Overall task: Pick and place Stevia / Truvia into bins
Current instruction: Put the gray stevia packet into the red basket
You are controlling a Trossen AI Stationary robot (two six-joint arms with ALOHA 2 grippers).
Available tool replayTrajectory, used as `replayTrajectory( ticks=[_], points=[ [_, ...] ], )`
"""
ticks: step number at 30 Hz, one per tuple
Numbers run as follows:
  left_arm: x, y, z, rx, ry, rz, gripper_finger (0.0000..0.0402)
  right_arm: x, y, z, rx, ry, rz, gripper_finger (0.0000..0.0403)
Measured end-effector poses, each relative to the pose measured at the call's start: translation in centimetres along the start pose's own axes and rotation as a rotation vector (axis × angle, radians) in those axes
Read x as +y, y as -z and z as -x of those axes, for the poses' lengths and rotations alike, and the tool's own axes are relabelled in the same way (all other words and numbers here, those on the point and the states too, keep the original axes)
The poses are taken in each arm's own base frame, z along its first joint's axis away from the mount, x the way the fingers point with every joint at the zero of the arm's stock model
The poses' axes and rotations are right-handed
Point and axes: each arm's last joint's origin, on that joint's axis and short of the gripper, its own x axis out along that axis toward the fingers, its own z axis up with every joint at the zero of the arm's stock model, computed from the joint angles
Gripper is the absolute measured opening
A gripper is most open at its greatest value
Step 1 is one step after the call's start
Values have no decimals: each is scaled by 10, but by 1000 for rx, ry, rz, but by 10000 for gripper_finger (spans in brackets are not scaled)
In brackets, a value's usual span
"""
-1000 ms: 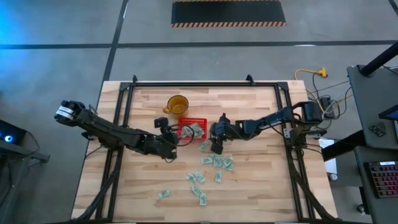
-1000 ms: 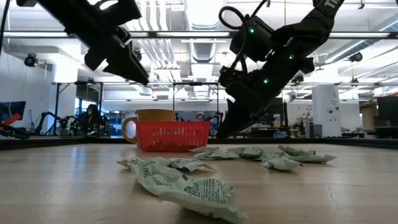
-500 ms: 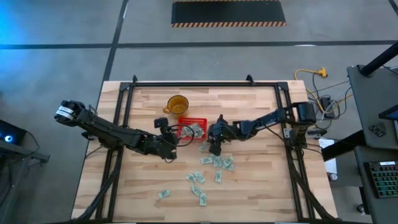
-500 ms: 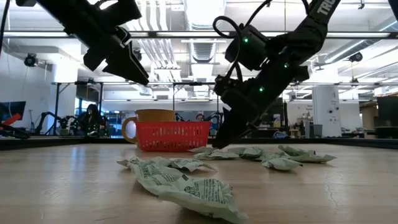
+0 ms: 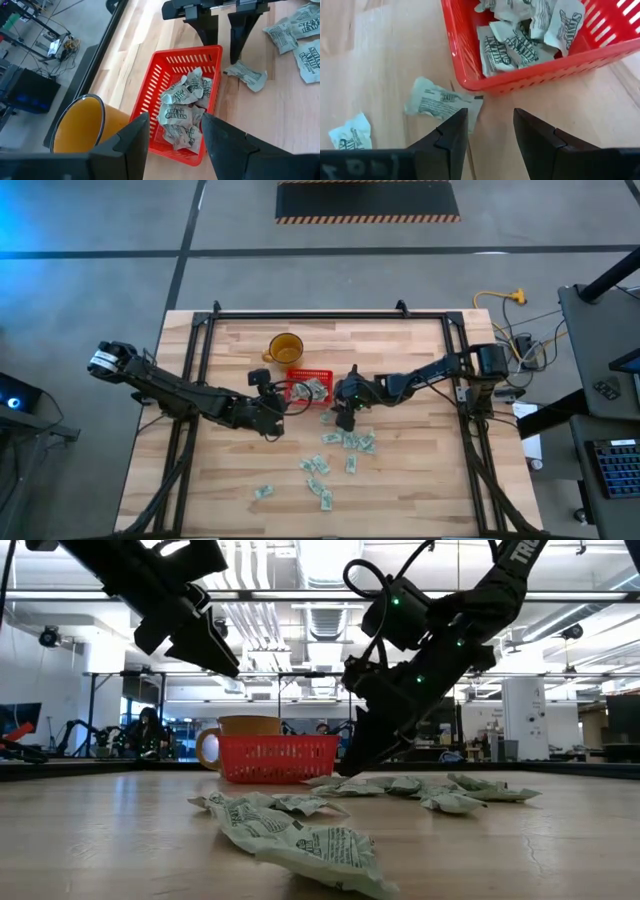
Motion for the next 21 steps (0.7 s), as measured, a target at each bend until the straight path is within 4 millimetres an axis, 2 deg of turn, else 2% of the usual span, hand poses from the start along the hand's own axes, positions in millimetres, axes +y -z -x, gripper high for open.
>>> replayTrajectory(
  ticks=[21],
  points=[
    [0, 1, 0, 2, 0, -1, 165, 4, 7, -1, 54, -15, 2, 151]
  ],
)
